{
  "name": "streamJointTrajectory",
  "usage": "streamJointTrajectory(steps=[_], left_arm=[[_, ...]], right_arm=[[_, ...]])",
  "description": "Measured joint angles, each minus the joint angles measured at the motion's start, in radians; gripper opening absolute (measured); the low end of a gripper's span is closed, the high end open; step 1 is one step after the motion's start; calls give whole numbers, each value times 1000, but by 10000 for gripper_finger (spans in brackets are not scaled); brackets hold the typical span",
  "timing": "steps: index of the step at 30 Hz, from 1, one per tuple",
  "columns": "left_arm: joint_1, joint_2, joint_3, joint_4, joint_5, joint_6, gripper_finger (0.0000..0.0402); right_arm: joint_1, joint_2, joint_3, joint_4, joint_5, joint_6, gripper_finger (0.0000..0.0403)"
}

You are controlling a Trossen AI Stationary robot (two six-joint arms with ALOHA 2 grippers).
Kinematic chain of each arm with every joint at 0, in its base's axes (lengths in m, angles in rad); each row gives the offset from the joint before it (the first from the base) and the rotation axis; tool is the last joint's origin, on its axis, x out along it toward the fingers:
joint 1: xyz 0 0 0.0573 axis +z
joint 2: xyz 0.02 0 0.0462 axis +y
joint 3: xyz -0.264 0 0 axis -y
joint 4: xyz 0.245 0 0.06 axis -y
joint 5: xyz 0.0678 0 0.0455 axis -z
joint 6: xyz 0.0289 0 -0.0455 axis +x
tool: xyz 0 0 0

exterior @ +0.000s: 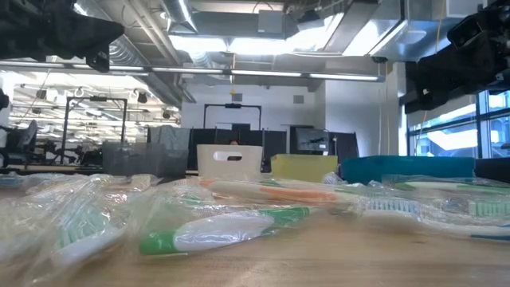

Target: Pick & Place Toothbrushes

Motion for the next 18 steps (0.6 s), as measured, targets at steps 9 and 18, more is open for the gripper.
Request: streamJointTrajectory(steps=[9,18], left_arm=[[0,0,0,0,0,0,8],[0,0,0,0,0,0,10]], right_arm=[[0,0,0,0,0,0,113],[0,0,0,0,0,0,101]])
